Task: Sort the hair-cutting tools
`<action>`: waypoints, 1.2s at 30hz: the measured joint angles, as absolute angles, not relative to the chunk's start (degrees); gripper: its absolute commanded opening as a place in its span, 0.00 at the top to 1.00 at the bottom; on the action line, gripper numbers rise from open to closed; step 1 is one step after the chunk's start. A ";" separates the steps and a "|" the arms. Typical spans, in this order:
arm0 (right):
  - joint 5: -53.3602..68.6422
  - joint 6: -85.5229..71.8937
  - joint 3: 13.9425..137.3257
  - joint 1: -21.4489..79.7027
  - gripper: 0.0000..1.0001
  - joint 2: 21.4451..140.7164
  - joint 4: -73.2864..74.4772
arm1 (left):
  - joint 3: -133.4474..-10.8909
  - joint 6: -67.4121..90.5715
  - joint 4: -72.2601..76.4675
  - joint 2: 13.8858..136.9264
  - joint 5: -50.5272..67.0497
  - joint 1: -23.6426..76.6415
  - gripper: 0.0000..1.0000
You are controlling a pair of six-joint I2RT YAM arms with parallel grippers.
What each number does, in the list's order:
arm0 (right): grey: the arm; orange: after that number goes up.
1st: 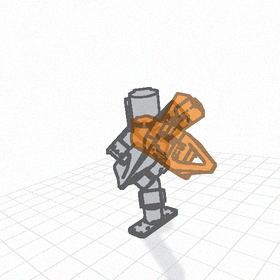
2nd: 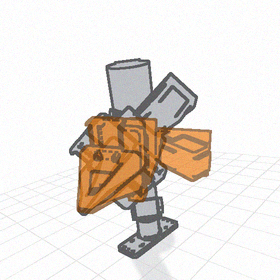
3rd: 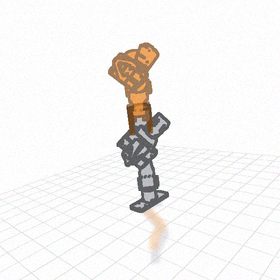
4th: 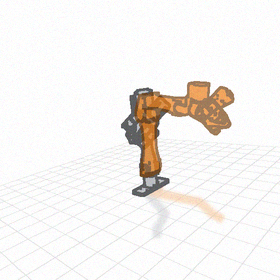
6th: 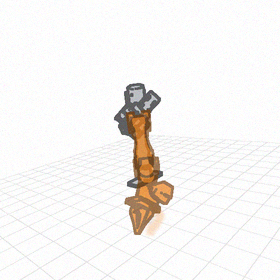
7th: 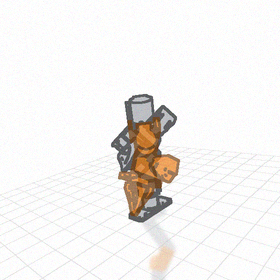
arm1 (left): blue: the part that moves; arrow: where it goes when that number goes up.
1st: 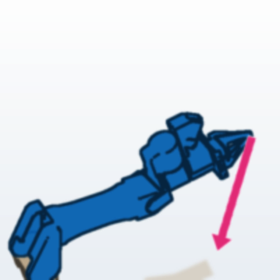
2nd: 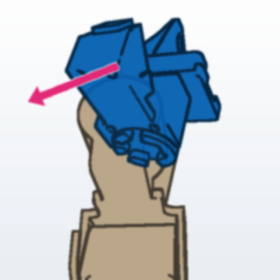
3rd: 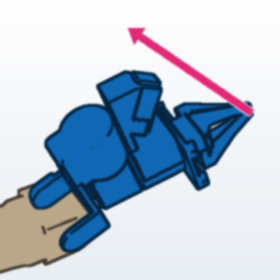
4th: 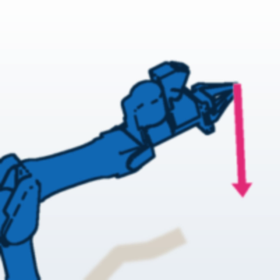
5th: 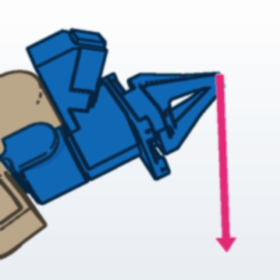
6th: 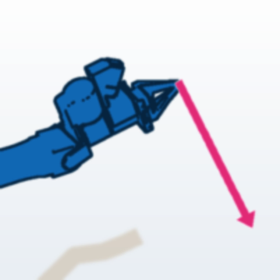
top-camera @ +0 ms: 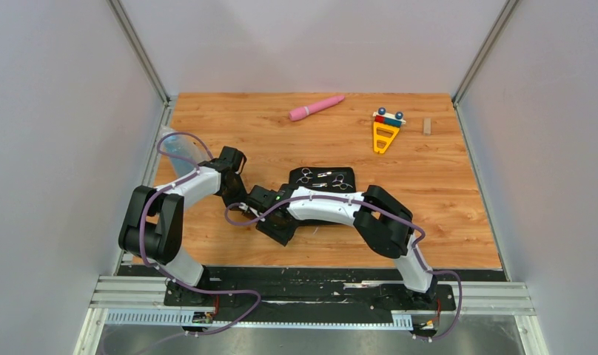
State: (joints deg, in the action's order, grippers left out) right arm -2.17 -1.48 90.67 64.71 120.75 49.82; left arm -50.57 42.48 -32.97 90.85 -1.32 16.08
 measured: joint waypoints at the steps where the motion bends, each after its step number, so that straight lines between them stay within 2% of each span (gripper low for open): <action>1: -2.09 -1.48 90.67 64.66 0.58 120.75 49.95 | -50.57 42.48 -32.97 90.85 -1.30 16.08 0.71; 12: -1.43 -1.89 90.37 64.31 0.80 120.55 50.65 | -50.52 42.46 -32.95 90.76 -1.30 16.08 0.69; 16: -1.41 -1.89 90.28 64.31 0.87 120.42 50.59 | -50.41 42.44 -32.84 90.43 -1.04 16.08 0.57; 20: -1.89 -1.83 89.43 64.25 0.94 119.68 50.70 | -50.19 42.06 -33.76 89.19 -1.04 15.99 0.41; 21: -2.02 -1.80 89.01 64.18 0.95 119.39 50.74 | -50.15 41.89 -34.28 88.47 -1.19 15.92 0.34; 23: -2.17 -1.78 88.31 64.05 0.97 118.74 50.81 | -50.06 41.71 -35.64 85.78 -1.50 15.46 0.23; 27: -2.39 -1.76 86.59 63.94 1.00 116.14 51.09 | -50.09 41.32 -37.67 76.95 -1.98 13.02 0.10; 30: -2.37 -1.56 85.71 63.92 1.00 112.99 51.05 | -50.09 40.66 -38.81 71.02 -1.93 9.85 0.02; 36: -2.31 -1.06 84.12 63.92 1.00 106.63 49.52 | -50.04 39.92 -39.16 66.17 3.66 6.00 0.00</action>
State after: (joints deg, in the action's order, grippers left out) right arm -2.31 -1.06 84.12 63.92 106.63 49.52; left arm -50.04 39.92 -39.16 66.17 3.66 6.00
